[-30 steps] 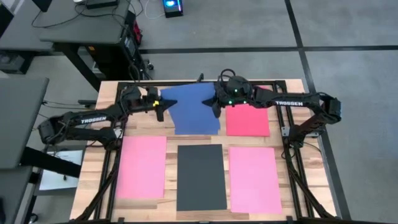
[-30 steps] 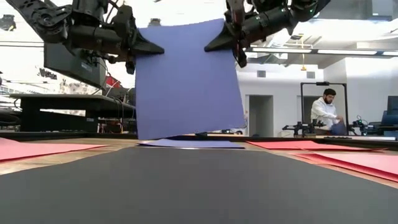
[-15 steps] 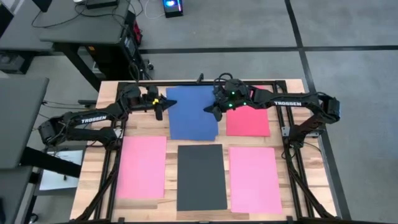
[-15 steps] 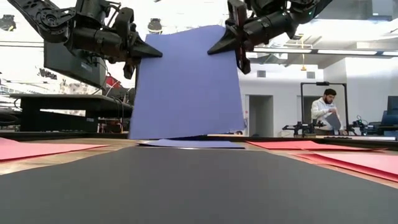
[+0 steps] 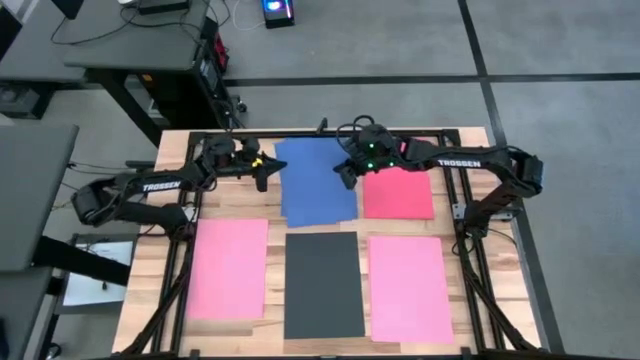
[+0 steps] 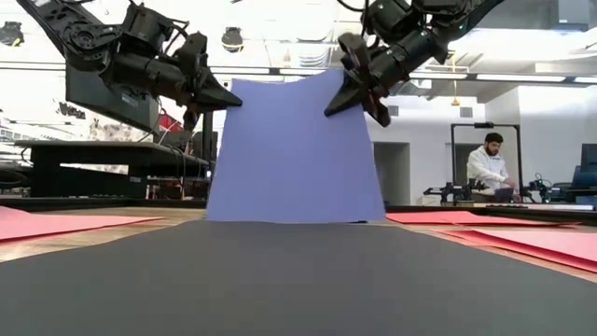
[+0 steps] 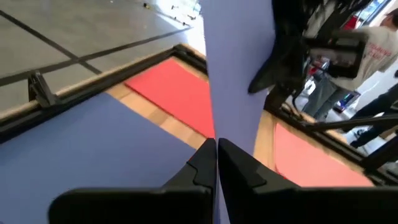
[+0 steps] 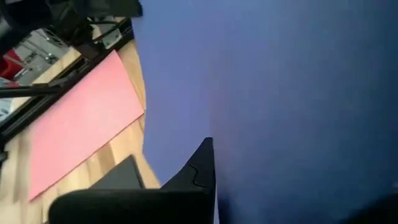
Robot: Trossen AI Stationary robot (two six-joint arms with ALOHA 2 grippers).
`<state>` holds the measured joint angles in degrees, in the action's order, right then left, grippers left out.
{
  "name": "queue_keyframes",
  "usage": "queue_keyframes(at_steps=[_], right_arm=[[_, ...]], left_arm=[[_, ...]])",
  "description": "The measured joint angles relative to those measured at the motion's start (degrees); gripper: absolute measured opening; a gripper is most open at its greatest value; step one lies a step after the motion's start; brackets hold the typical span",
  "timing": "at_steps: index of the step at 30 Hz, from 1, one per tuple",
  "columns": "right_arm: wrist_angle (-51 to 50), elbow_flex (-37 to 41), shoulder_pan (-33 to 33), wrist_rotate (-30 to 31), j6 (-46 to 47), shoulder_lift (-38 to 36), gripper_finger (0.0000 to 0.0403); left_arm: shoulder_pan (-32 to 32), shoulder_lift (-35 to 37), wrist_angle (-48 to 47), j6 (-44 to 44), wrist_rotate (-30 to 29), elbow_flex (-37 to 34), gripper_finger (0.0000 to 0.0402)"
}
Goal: Organize paper
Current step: Stack the blue paper on top of the blue paper
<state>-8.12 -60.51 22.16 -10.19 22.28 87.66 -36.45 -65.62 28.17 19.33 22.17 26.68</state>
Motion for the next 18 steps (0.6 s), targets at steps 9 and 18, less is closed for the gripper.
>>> queue_keyframes(at_steps=[9,18], right_arm=[[2.1,0.0,0.0,0.2,-0.3,6.2,0.0000],[4.5,0.0,1.4,0.2,-0.5,7.6,0.0000]], left_arm=[[0.0,-6.9,9.3,0.1,0.0,0.0,0.0000],[0.0,-7.6,8.3,-0.8,0.0,1.4,0.0000]])
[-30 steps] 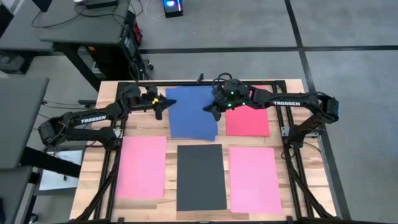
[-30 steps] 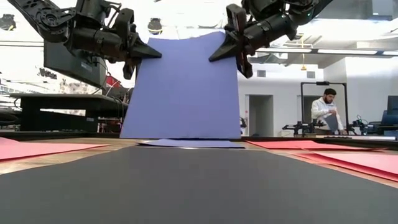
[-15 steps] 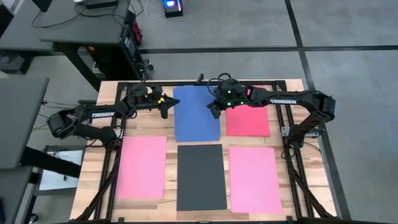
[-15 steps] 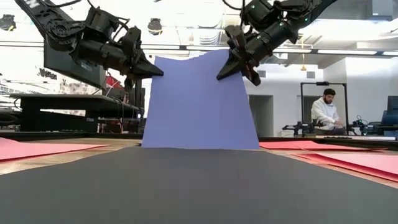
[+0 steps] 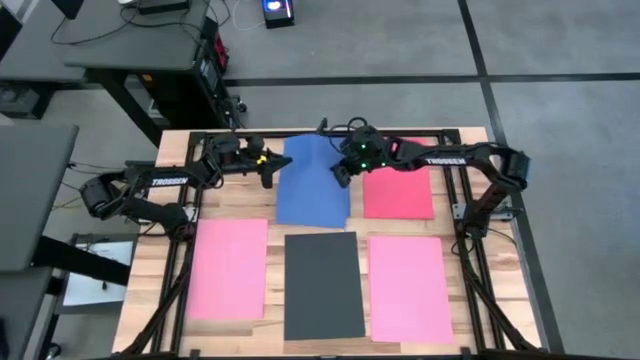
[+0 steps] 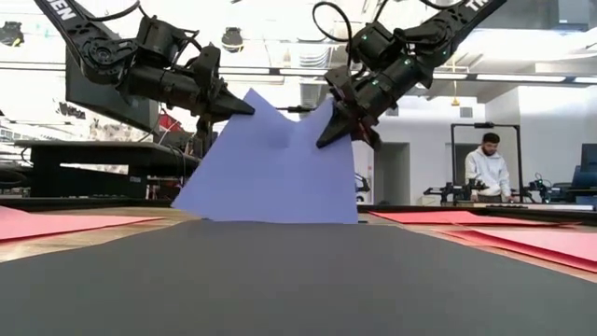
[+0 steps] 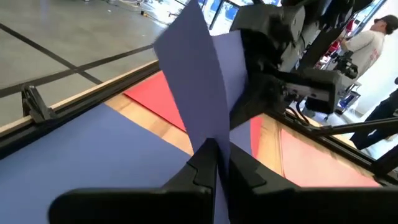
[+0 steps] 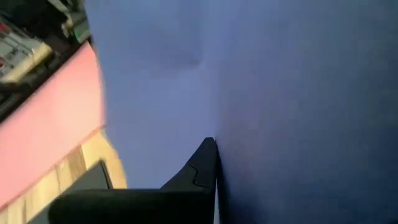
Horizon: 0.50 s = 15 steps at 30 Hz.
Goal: Organize paper
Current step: Stack the blue paper on top of the blue paper
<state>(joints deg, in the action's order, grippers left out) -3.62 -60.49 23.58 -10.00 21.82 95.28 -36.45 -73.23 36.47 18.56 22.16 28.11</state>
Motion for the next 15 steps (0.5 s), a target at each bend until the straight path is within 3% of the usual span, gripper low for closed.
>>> queue_keyframes(at_steps=[15], right_arm=[[2.7,-0.1,2.4,-0.4,0.1,-1.3,0.0000]], left_arm=[[-2.2,0.0,-4.4,-1.2,-0.1,3.2,0.0000]])
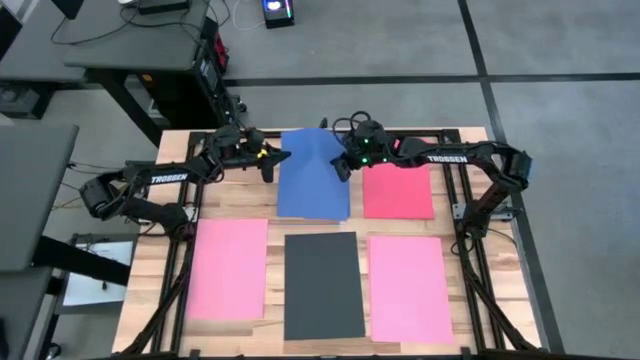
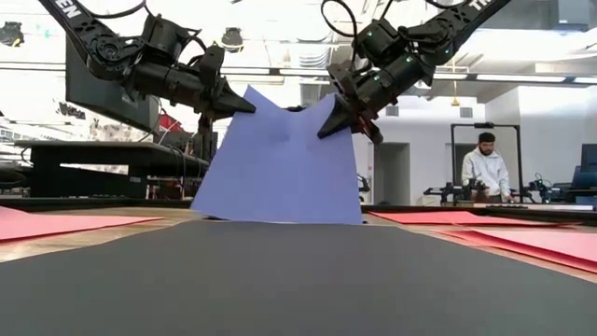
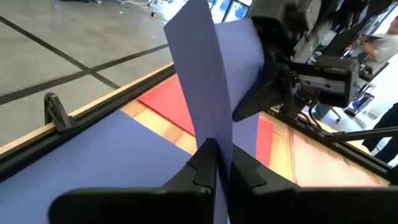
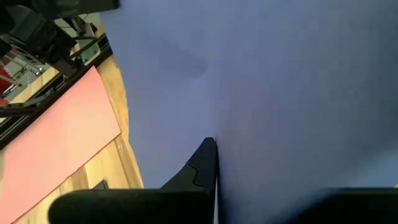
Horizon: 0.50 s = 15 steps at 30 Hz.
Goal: Organize paper
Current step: Stack the blue paper on top of the blue paper
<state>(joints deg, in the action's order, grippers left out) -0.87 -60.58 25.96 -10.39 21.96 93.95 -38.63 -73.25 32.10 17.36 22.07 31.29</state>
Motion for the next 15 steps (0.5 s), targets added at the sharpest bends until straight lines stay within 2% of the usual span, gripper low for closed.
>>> queue_keyframes(at_steps=[11,15], right_arm=[[0.1,0.0,2.3,-1.6,0.0,0.0,0.0000],[0.7,0.0,2.7,-1.8,0.0,0.0,0.0000]], left_arm=[[-0.8,-0.1,-1.8,-1.7,-0.2,0.5,0.0000],[-1.6,-2.3,-1.1,-2.2,-0.2,0.5,0.0000]])
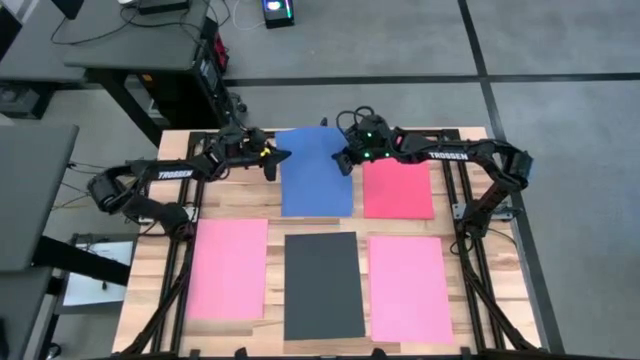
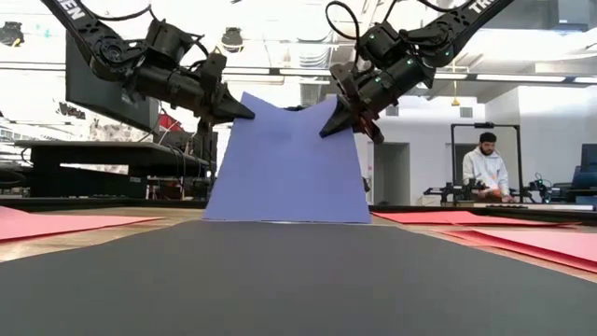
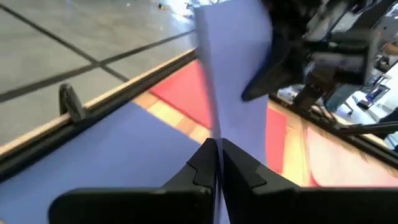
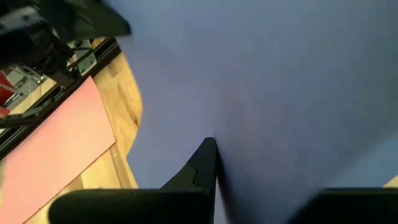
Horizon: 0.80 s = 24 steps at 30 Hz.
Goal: Organize paper
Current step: Stack the blue paper on top of the blue paper
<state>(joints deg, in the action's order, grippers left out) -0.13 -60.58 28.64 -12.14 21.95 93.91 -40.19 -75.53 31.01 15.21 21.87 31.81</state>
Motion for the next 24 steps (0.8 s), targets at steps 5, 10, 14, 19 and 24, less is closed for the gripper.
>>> queue_keyframes(at_steps=[5,10,14,19,24], right_arm=[[0.3,0.0,0.4,0.0,-2.2,0.0,0.0000],[0.3,0.0,0.4,0.0,-2.3,0.0,0.0000],[-0.4,0.0,0.4,0.0,-2.4,0.1,0.0000],[-0.7,0.0,0.4,0.1,-2.5,0.1,0.0000],[-0.8,0.0,0.4,0.1,-2.8,0.1,0.0000]], left_arm=[[-0.1,-6.3,1.5,-0.5,0.0,0.8,0.0000],[-0.2,-12.0,3.1,-0.6,-0.1,3.4,0.0000],[-0.2,-12.9,3.3,-0.6,0.0,4.8,0.0000],[-0.2,-11.0,3.1,-0.7,0.0,5.0,0.0000],[-0.4,-8.7,2.2,-0.9,0.1,5.0,0.0000]])
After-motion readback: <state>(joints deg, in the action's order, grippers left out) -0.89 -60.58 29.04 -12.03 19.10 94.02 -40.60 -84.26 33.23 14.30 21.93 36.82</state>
